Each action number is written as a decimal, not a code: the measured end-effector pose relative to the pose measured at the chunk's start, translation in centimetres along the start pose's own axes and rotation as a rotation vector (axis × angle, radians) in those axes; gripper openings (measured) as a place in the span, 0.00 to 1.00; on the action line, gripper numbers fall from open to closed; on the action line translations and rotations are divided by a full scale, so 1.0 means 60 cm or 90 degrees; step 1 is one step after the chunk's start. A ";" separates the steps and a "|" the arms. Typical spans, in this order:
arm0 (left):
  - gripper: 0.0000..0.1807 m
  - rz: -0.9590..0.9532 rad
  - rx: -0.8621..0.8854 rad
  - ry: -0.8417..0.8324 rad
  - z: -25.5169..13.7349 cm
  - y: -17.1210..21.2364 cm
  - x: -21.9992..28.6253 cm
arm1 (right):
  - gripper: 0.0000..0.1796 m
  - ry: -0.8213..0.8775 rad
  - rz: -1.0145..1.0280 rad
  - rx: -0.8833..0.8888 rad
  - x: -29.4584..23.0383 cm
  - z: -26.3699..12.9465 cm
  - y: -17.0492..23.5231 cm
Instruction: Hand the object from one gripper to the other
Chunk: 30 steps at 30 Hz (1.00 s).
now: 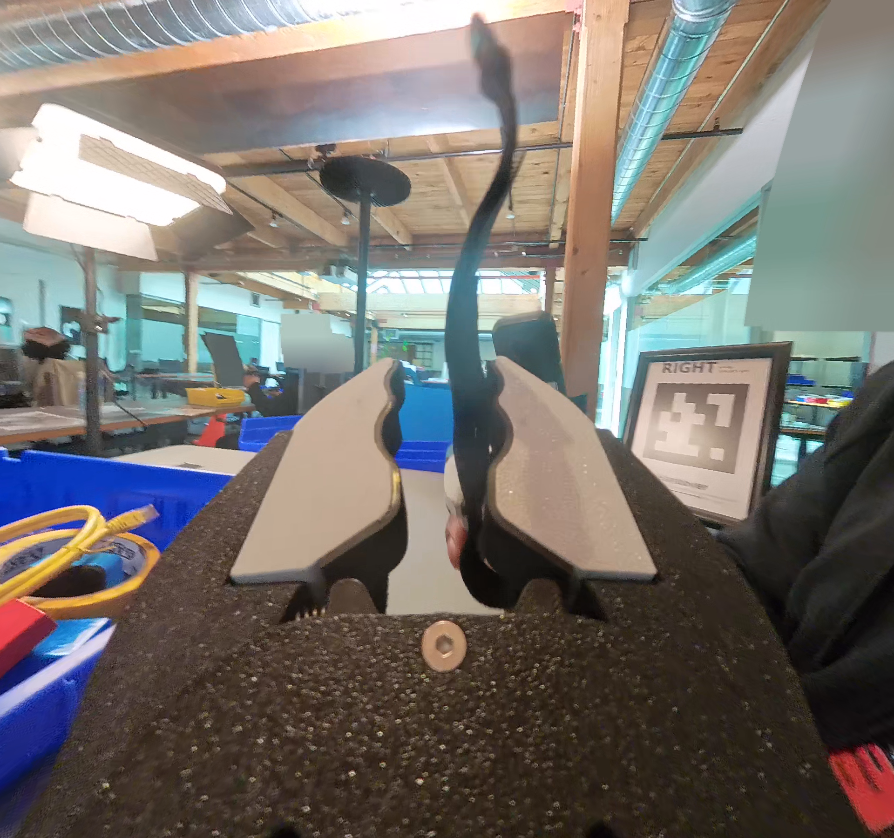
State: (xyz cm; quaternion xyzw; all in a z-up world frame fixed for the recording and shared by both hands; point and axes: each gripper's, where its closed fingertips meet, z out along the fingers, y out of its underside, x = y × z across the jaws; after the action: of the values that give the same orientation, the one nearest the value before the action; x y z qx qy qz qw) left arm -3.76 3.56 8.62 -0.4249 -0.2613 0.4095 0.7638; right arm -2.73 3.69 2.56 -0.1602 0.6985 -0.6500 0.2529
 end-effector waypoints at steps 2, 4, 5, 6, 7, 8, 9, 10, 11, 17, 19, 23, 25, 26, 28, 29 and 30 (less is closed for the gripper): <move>0.21 -0.029 -0.026 0.028 -0.006 0.013 0.000 | 0.02 0.017 -0.024 -0.002 0.003 -0.004 -0.004; 0.22 -0.033 -0.065 0.051 -0.008 0.033 0.004 | 0.02 0.029 -0.056 -0.015 0.003 -0.006 -0.003; 0.22 -0.021 -0.085 0.065 -0.008 0.043 0.011 | 0.02 0.034 -0.073 -0.024 0.002 -0.007 -0.001; 0.21 0.000 -0.103 0.076 -0.007 0.052 0.018 | 0.02 0.035 -0.092 -0.033 0.001 -0.007 0.001; 0.18 0.029 -0.118 0.085 -0.005 0.060 0.026 | 0.02 0.031 -0.111 -0.041 -0.002 -0.008 0.004; 0.15 0.061 -0.128 0.092 -0.004 0.066 0.033 | 0.02 0.027 -0.126 -0.049 -0.005 -0.008 0.008; 0.11 0.090 -0.135 0.098 -0.003 0.070 0.038 | 0.02 0.025 -0.135 -0.056 -0.006 -0.008 0.011; 0.06 0.113 -0.137 0.101 -0.003 0.072 0.042 | 0.02 0.024 -0.141 -0.058 -0.006 -0.008 0.012; 0.05 0.131 -0.137 0.094 -0.002 0.072 0.040 | 0.02 0.022 -0.142 -0.058 -0.006 -0.009 0.013; 0.03 0.247 -0.077 0.054 -0.005 0.043 0.036 | 0.15 0.052 -0.138 -0.044 0.005 -0.026 -0.002; 0.03 0.275 -0.026 0.041 -0.011 0.017 0.039 | 0.19 0.045 -0.134 -0.037 0.003 -0.036 -0.007; 0.02 0.261 0.111 0.042 -0.030 -0.038 0.052 | 0.31 0.000 -0.094 0.029 -0.013 -0.035 -0.015; 0.03 0.216 0.179 0.054 -0.038 -0.057 0.058 | 0.34 -0.046 -0.053 0.092 -0.033 -0.029 -0.028; 0.03 0.196 0.202 0.059 -0.039 -0.060 0.059 | 0.35 -0.065 -0.037 0.118 -0.042 -0.025 -0.034; 0.03 0.172 0.216 0.070 -0.034 -0.053 0.064 | 0.36 -0.077 -0.023 0.154 -0.054 -0.018 -0.044; 0.03 0.168 0.214 0.075 -0.029 -0.046 0.067 | 0.34 -0.074 -0.022 0.163 -0.056 -0.016 -0.046; 0.03 0.167 0.211 0.076 -0.025 -0.040 0.070 | 0.29 -0.065 -0.025 0.170 -0.055 -0.015 -0.049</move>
State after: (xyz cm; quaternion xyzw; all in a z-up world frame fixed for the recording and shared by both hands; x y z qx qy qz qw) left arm 0.53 5.73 10.16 -0.3476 -0.0868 0.5169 0.7775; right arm -0.82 5.99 5.95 -0.1716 0.5888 -0.7330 0.2944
